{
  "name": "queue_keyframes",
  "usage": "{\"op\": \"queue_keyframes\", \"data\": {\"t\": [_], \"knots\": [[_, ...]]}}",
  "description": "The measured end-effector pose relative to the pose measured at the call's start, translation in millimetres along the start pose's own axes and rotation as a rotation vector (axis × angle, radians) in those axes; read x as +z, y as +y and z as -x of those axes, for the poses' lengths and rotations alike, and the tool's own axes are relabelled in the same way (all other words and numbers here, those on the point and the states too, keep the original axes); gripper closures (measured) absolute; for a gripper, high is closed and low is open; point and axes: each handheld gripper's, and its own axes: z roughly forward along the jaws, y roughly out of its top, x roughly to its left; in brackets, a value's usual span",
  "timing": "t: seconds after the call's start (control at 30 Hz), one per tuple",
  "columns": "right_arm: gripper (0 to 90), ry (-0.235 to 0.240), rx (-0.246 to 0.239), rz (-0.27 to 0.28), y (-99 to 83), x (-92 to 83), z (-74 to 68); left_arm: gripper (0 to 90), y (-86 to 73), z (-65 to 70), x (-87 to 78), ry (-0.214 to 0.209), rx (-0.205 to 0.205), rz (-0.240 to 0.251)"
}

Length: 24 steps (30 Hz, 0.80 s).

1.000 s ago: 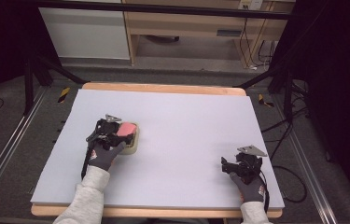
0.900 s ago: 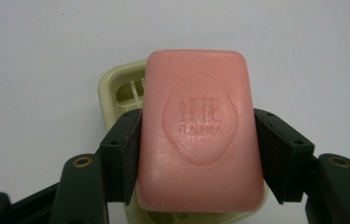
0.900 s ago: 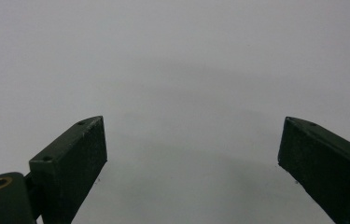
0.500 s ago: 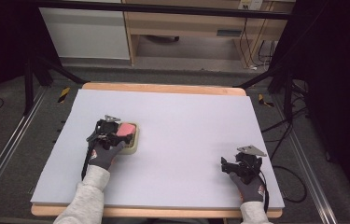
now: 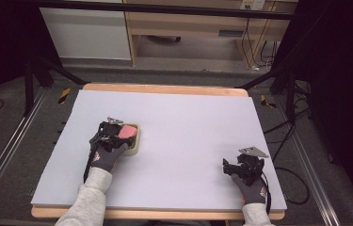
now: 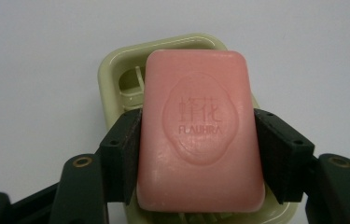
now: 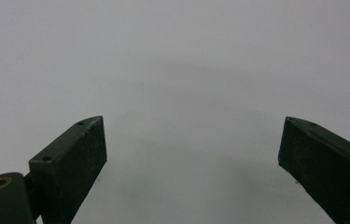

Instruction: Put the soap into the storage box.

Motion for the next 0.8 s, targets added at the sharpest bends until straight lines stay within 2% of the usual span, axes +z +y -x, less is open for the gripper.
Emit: {"op": "queue_keyframes", "data": {"t": [0.3,0.57,0.7,0.8], "knots": [[8.1,-0.001,0.002,-0.002,0.0,0.1,0.2,37.4,0.2,1.8,1.1,0.015,-0.003,0.003],[8.0,-0.001,0.001,-0.003,0.0,0.0,0.0,37.3,0.3,0.8,1.2,0.001,-0.002,0.003],[7.9,-0.002,-0.001,-0.003,0.0,0.2,-0.2,35.8,1.3,-1.5,-3.3,-0.026,-0.023,0.021],[8.0,-0.003,-0.006,-0.002,-0.1,0.3,-0.1,36.1,3.0,-1.4,-6.5,-0.025,-0.016,0.023]]}}
